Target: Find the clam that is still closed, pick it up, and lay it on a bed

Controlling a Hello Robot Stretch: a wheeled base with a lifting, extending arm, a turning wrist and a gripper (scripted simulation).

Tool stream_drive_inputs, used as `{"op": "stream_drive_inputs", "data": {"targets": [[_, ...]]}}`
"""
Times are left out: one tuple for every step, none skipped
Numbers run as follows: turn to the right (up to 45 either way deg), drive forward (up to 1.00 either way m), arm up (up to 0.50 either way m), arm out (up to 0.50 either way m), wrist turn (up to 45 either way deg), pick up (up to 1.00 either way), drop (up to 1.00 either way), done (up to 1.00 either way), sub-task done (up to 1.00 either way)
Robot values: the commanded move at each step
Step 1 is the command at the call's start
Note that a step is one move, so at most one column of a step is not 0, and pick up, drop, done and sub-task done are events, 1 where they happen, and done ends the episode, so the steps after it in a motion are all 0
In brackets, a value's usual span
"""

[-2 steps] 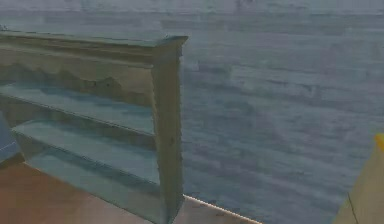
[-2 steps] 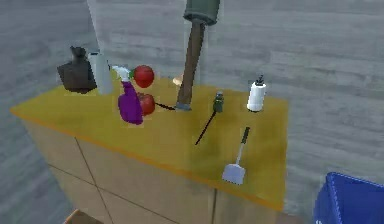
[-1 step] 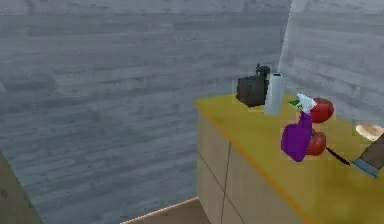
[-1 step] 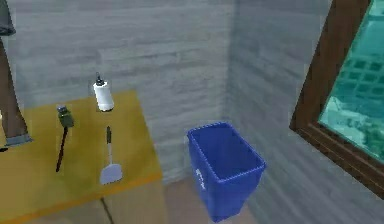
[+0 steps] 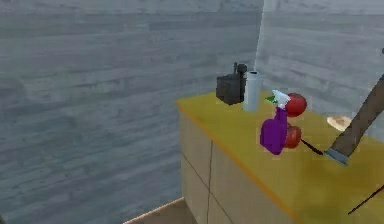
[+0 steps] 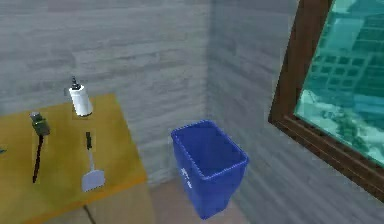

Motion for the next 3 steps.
{"op": "stream_drive_inputs", "data": {"targets": [[0.0,0.4,0.0,0.0,0.0,0.0,0.0,0.0,0.0],[-30.0,0.0,0.0,0.0,0.0,0.0,0.0,0.0,0.0],[0.0,0.0,0.5,0.0,0.0,0.0,0.0,0.0,0.0]]}}
